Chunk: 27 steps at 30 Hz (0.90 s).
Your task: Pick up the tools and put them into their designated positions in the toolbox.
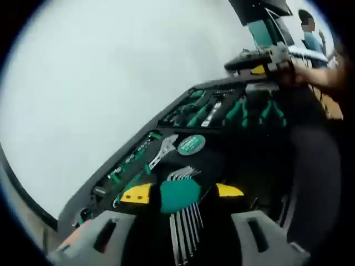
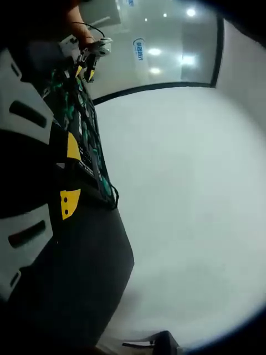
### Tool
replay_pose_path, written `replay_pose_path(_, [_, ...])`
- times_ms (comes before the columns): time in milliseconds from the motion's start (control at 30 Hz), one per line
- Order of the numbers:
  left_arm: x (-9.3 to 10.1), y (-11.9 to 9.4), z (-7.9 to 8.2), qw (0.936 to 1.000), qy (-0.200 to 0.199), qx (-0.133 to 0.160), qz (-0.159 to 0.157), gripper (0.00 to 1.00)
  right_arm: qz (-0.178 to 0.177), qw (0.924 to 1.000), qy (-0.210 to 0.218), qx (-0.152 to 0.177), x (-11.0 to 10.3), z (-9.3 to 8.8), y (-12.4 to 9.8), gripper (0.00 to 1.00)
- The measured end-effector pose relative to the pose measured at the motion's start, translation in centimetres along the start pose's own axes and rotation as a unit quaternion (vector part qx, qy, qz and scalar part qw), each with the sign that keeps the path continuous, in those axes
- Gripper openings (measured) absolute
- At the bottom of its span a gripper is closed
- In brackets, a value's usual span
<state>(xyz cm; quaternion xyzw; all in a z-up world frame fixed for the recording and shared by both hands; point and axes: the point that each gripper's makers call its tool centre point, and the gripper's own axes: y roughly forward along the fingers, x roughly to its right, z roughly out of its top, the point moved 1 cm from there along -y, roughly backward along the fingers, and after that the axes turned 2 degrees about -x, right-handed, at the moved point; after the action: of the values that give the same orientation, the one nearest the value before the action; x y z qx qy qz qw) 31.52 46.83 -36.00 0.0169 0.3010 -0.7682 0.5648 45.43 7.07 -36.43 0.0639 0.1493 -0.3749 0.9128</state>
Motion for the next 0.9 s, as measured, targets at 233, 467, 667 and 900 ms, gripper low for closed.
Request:
replay_pose_path(233, [-3.4, 2.9, -0.9, 0.9912, -0.076, -0.039, 0.101, 0.26, 0.001, 1.0, -0.002, -0.003, 0.6, 0.0, 0.3, 0.15])
replay_pose_path(467, [-2.2, 3.9, -2.0, 0.9908, -0.092, -0.047, 0.089, 0.12, 0.002, 1.0, 0.002, -0.002, 0.7, 0.0, 0.3, 0.15])
replay_pose_path(667, [-0.5, 4.0, -1.7, 0.9946, -0.071, -0.041, 0.063, 0.04, 0.003, 1.0, 0.002, -0.001, 0.7, 0.0, 0.3, 0.15])
replay_pose_path(900, [-0.9, 3.2, -1.6, 0.9925, -0.098, -0.045, 0.058, 0.1, 0.005, 1.0, 0.004, 0.0, 0.8, 0.1, 0.4, 0.15])
